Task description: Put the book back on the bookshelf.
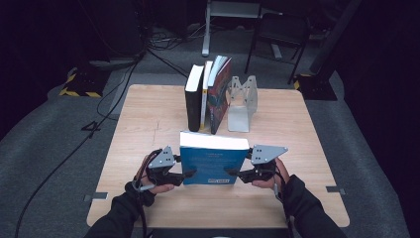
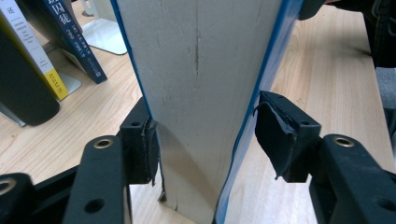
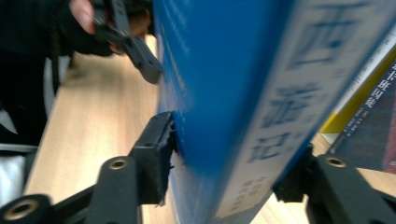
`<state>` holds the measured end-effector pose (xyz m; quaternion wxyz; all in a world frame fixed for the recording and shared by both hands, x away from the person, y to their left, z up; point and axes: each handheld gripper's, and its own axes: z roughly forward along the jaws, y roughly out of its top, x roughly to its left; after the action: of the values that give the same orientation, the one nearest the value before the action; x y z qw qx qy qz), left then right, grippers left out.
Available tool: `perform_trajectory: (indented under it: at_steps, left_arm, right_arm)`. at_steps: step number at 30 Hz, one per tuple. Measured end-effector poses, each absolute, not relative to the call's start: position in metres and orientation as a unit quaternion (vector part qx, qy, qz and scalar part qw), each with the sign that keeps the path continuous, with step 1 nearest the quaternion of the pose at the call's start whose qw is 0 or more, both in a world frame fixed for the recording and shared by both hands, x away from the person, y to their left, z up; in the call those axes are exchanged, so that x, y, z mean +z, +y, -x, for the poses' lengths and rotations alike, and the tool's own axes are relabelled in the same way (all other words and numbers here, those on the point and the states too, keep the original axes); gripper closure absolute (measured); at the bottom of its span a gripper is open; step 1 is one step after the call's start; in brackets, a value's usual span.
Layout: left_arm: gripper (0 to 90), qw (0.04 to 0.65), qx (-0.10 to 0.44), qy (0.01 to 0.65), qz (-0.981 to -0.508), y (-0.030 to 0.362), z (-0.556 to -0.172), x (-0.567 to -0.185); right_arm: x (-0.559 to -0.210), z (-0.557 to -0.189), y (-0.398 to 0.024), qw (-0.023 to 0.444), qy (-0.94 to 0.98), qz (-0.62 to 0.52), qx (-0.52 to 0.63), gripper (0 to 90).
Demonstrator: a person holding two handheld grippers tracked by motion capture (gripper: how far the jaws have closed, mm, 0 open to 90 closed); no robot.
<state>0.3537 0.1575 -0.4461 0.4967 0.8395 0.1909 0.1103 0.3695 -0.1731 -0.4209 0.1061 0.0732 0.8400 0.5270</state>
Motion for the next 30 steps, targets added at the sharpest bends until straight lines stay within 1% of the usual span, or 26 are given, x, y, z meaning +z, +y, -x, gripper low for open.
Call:
perform_trajectory:
  at_steps: [8, 11, 13, 17, 21, 30]
  left_arm:
    - [39.5, 0.495, 0.100, 0.163, -0.848, 0.130, -0.370, -0.444]
    - [37.1, 0.495, 0.093, 0.151, -0.851, 0.118, -0.379, -0.444]
    - [36.7, 0.497, 0.085, 0.149, -0.851, 0.111, -0.384, -0.444]
    - [36.5, 0.499, 0.076, 0.144, -0.851, 0.102, -0.392, -0.445]
    - [31.6, 0.497, 0.081, 0.145, -0.852, 0.091, -0.398, -0.445]
    - [27.1, 0.494, 0.080, 0.140, -0.854, 0.076, -0.406, -0.445]
  right_arm:
    - [-0.411, -0.361, -0.190, 0.121, 0.841, -0.077, 0.521, 55.4]
    - [-0.405, -0.355, -0.194, 0.138, 0.846, -0.076, 0.510, 56.9]
    - [-0.400, -0.354, -0.197, 0.149, 0.851, -0.080, 0.498, 56.8]
    - [-0.398, -0.357, -0.209, 0.142, 0.842, -0.103, 0.509, 56.7]
    - [-0.397, -0.357, -0.213, 0.150, 0.837, -0.115, 0.514, 56.6]
    - [-0.388, -0.356, -0.215, 0.171, 0.820, -0.140, 0.528, 53.2]
